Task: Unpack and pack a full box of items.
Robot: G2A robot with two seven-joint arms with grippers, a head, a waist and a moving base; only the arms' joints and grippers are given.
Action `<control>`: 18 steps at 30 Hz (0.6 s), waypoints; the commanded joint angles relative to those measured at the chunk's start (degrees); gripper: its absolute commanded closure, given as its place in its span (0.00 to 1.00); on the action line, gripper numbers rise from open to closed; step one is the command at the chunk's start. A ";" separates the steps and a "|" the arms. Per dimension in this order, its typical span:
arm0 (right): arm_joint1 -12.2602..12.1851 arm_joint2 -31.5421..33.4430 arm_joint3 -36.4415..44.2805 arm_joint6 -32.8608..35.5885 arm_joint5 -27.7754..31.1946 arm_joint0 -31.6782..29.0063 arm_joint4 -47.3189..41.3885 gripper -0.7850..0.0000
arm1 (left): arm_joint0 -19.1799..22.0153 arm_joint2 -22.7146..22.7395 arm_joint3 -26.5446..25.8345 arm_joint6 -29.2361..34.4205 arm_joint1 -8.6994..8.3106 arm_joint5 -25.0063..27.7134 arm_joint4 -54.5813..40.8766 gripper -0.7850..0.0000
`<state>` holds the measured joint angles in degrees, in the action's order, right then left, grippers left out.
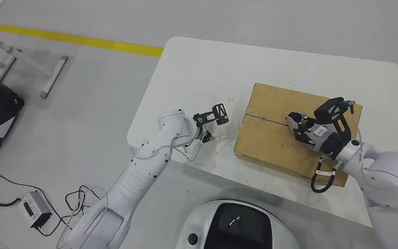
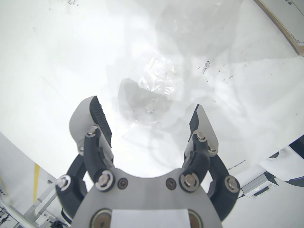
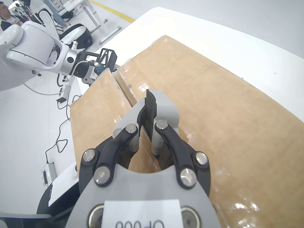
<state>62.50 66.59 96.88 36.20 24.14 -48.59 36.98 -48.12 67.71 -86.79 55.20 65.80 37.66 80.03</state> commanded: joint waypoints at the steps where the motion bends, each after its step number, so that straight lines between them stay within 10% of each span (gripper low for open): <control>1: 0.02 -0.05 -0.04 -0.05 -0.03 0.03 0.03 1.00 | 0.07 -0.16 -0.07 0.19 -0.04 0.15 0.01 0.58; 18: 0.10 -0.25 -0.54 -0.37 0.12 0.25 0.03 1.00 | 0.56 -1.98 0.79 0.27 -0.21 0.34 0.19 0.39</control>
<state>62.59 66.35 96.37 35.86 24.24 -48.36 37.01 -47.74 65.91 -86.12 55.50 65.58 38.02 80.27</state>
